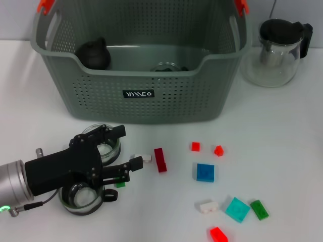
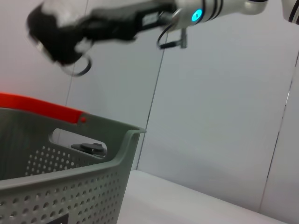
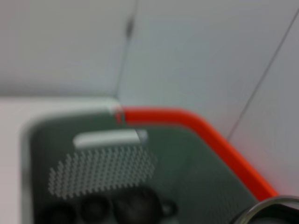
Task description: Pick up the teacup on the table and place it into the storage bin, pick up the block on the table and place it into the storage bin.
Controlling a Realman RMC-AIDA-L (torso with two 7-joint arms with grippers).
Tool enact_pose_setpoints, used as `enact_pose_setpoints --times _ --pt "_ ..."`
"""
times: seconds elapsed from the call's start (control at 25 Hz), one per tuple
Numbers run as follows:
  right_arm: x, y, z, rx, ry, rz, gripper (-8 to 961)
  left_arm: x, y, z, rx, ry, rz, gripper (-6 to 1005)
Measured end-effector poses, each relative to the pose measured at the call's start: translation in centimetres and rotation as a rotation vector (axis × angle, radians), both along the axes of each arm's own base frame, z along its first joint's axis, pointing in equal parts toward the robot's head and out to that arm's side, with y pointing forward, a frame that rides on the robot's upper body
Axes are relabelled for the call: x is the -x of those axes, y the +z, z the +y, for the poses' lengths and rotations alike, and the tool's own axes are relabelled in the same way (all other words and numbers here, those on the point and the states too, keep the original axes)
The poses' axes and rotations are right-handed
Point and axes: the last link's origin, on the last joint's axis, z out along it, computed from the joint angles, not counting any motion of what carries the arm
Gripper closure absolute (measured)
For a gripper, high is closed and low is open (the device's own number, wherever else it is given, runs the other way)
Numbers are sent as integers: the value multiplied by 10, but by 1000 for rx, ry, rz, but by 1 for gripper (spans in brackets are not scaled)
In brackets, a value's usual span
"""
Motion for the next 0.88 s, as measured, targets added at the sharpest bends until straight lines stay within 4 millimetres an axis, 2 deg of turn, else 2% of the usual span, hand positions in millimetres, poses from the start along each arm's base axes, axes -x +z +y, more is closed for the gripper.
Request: enact_pose_setpoints --times 0.32,0.52,0.88 --pt "-25 -54 9 -72 -3 -160 822 1 -1 -1 -1 9 1 100" --pt "-32 -63 8 -87 0 -201 814 1 -2 -1 -2 13 1 101" --pt "-42 -66 8 -102 -10 -278 800 0 -3 0 2 13 -2 102"
